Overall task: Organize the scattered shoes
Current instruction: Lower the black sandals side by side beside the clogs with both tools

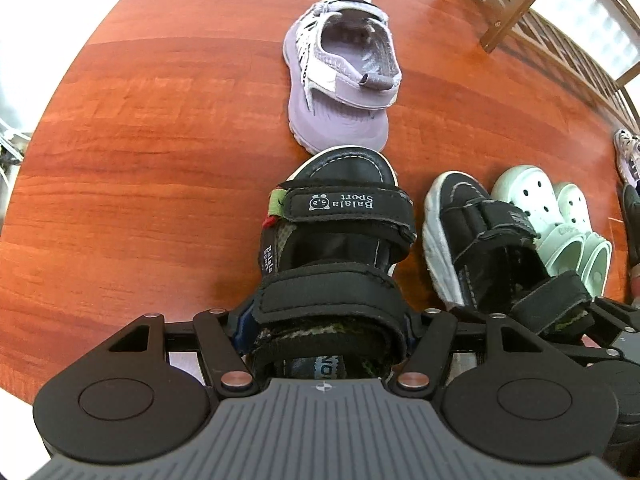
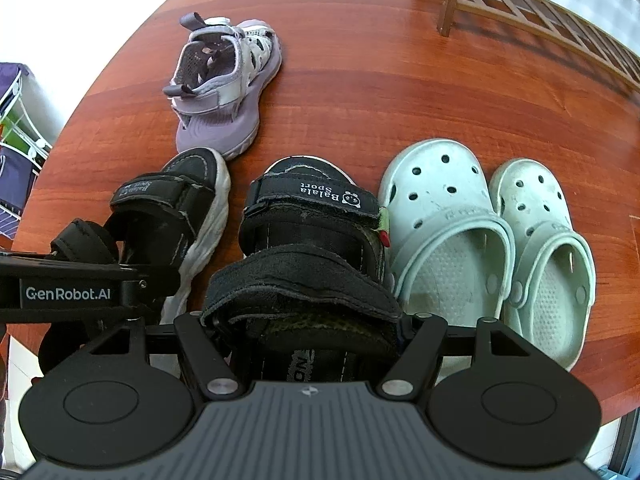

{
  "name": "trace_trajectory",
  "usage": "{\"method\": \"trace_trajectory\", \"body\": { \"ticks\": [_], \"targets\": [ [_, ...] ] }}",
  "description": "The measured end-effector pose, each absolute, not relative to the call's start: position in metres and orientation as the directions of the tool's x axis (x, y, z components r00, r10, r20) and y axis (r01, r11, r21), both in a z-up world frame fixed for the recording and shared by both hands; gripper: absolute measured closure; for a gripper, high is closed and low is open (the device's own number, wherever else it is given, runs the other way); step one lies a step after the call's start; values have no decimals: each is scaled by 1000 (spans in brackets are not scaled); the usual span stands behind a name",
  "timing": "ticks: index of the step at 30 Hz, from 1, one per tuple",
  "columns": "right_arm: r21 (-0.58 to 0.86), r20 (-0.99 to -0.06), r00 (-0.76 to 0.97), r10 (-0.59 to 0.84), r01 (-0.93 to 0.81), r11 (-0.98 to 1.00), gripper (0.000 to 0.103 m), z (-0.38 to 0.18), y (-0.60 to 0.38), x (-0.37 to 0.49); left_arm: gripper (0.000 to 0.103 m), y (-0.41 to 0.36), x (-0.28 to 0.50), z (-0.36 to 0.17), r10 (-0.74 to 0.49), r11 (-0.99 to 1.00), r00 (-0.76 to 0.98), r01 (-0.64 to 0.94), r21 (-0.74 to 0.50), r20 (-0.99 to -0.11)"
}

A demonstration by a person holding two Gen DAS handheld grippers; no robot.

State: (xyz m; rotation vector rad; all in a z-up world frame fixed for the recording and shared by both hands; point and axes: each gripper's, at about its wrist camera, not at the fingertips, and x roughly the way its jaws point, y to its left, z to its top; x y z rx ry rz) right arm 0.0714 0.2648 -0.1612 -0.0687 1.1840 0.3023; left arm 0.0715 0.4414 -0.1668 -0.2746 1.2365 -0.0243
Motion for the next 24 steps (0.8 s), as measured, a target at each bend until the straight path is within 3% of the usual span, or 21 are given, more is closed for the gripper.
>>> {"method": "trace_trajectory", "body": {
  "ticks": [14,20,24],
  "targets": [
    [93,-934,302,189,-307,947,24,-169,273,74,23,436,73,-169,-182,970,297,-105,-221,-938],
    [97,-930,305,204,-334,938,21,-165,268,70,22,436,72,-166,-196,965,294,-111,-237,-935],
    [130,-915,317,250,-355,926,12,-154,262,65,22,439,70,-160,-200,964,304,-109,-243,-931]
  ]
}}
